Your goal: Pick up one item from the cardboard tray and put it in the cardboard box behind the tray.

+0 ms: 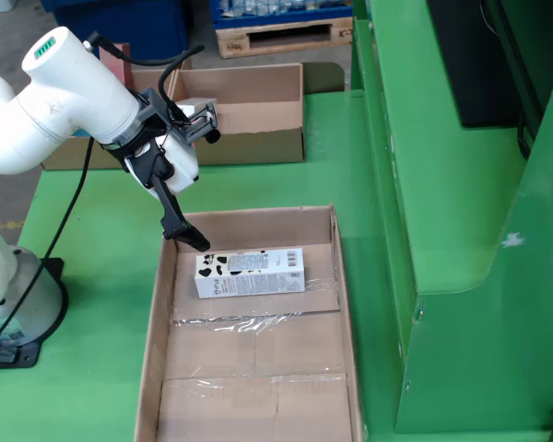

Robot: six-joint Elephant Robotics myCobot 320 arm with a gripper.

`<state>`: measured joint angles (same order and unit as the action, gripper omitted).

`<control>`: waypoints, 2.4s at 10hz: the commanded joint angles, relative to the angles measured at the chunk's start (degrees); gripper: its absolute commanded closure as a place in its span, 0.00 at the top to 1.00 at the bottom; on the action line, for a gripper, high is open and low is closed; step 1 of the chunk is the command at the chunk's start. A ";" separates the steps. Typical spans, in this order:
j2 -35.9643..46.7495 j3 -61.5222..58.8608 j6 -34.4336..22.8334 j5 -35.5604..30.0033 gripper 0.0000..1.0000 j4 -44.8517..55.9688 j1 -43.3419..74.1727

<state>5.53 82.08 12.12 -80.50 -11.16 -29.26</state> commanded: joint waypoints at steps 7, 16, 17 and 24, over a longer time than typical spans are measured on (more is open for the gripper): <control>-13.01 -5.68 -4.31 -4.43 1.00 -8.68 7.34; -19.16 -3.37 -7.00 -6.75 1.00 -15.63 8.93; -18.94 -1.31 -7.09 -6.74 1.00 -17.53 8.90; -26.33 0.87 -7.83 -6.53 1.00 -27.57 10.39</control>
<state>-18.89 85.25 5.44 -86.48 -36.29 -20.12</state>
